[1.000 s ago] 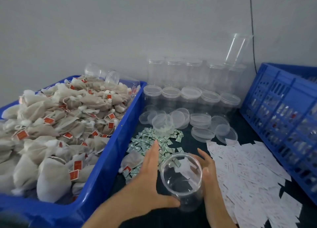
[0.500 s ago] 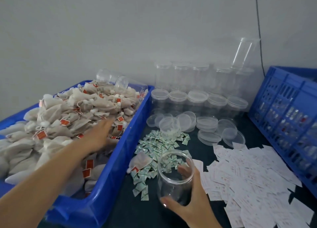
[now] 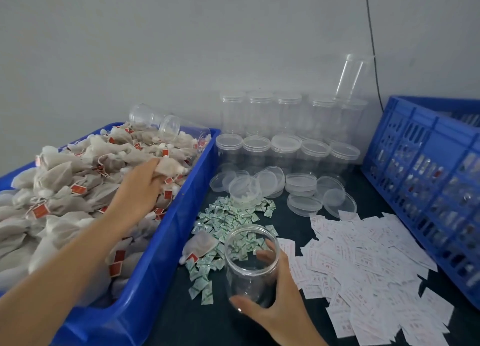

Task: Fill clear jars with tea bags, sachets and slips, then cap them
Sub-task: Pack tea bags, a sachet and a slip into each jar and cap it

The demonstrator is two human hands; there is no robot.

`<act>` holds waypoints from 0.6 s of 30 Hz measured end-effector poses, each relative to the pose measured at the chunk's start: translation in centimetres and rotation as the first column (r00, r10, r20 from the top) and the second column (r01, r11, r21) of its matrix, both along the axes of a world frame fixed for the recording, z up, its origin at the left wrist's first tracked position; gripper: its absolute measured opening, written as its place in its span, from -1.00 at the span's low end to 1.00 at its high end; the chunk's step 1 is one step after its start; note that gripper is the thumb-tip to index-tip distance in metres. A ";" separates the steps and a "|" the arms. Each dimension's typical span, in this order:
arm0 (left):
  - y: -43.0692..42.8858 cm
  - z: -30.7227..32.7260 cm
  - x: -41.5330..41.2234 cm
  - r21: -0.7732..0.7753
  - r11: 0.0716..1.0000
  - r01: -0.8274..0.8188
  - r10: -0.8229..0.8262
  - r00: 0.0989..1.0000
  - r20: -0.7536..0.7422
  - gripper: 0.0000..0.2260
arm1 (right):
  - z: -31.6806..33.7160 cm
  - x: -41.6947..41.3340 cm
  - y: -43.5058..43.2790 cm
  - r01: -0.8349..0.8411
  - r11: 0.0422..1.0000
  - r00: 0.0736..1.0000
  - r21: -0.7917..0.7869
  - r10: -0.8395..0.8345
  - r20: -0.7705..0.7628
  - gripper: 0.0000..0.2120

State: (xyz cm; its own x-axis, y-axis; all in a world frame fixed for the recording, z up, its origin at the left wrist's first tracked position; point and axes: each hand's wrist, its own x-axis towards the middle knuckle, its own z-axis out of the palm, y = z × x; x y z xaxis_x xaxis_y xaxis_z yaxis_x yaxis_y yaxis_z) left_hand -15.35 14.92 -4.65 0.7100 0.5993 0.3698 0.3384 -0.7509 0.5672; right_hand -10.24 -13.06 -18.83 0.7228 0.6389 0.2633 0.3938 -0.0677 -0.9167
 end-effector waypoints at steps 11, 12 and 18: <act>-12.5 1.3 -0.9 0.134 0.810 0.570 -0.541 0.816 -0.202 -0.47 | -0.5 0.3 0.0 -0.010 1.000 1.000 -0.005 0.010 0.019 -0.05; -11.9 1.6 -1.0 0.120 0.836 0.536 -0.517 0.841 -0.159 -0.42 | -0.5 0.2 0.0 -0.006 1.000 1.000 -0.007 0.006 0.010 -0.03; -1.0 1.3 -3.0 0.229 0.953 0.198 -0.179 0.978 -0.103 -0.70 | -0.5 0.3 -0.2 -0.004 1.000 1.000 -0.013 0.004 -0.006 0.07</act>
